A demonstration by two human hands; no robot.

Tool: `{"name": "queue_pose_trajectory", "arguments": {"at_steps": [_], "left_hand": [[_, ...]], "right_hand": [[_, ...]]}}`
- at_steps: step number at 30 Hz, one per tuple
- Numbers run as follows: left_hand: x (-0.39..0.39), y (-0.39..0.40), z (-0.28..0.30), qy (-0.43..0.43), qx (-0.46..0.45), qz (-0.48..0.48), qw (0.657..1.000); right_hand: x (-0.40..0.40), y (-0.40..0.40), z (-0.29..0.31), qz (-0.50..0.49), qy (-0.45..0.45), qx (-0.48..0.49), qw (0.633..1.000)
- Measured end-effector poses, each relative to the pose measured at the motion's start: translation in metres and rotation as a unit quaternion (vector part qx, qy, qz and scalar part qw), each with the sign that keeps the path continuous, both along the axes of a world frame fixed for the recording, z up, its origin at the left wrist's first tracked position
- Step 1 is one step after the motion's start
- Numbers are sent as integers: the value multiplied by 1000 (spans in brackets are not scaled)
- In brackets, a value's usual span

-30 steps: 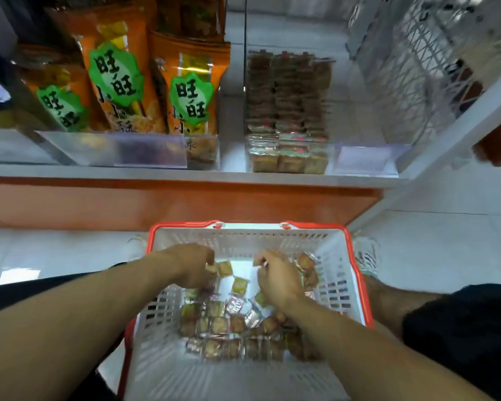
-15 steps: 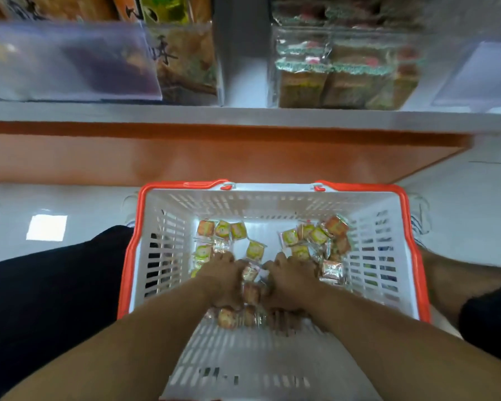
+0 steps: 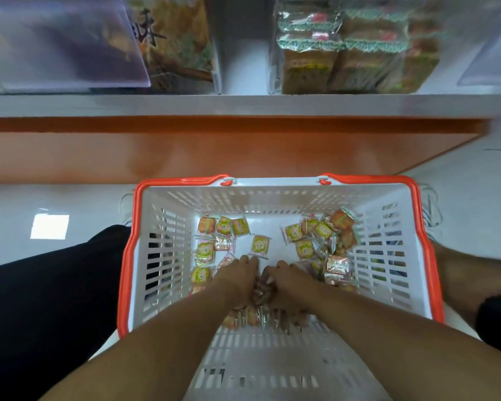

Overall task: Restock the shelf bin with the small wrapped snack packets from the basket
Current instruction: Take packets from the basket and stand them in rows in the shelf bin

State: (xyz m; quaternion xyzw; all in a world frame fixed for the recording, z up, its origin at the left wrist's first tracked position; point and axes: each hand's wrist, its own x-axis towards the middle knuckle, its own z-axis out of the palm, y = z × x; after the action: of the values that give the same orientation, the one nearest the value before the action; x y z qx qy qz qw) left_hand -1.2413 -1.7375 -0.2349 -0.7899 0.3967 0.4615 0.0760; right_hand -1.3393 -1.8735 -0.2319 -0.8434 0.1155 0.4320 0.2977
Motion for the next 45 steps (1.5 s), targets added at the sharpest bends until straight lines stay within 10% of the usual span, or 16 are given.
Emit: {"name": "queue_pose_trajectory", "arguments": {"at_steps": [10,13,19,30,40,45], "left_hand": [[16,10,4,19,17,15,1000],[37,7,30,142,-17,183,973],[83,-22,134,423,-30,380,822],[121,-56,368,477,-199,285,807],[118,-66,416,403,-454,457,651],[124,-67,414,386,-480,534,579]], "right_hand": [[12,-3,26,-79,5,109,991],[27,-19,49,-137,4,134,982],[81,-62,160,-129,26,134,982],[96,-99,404,-115,-163,126,972],[105,-120,428,-421,-312,417,743],[108,-129,437,-473,-311,454,688]]}}
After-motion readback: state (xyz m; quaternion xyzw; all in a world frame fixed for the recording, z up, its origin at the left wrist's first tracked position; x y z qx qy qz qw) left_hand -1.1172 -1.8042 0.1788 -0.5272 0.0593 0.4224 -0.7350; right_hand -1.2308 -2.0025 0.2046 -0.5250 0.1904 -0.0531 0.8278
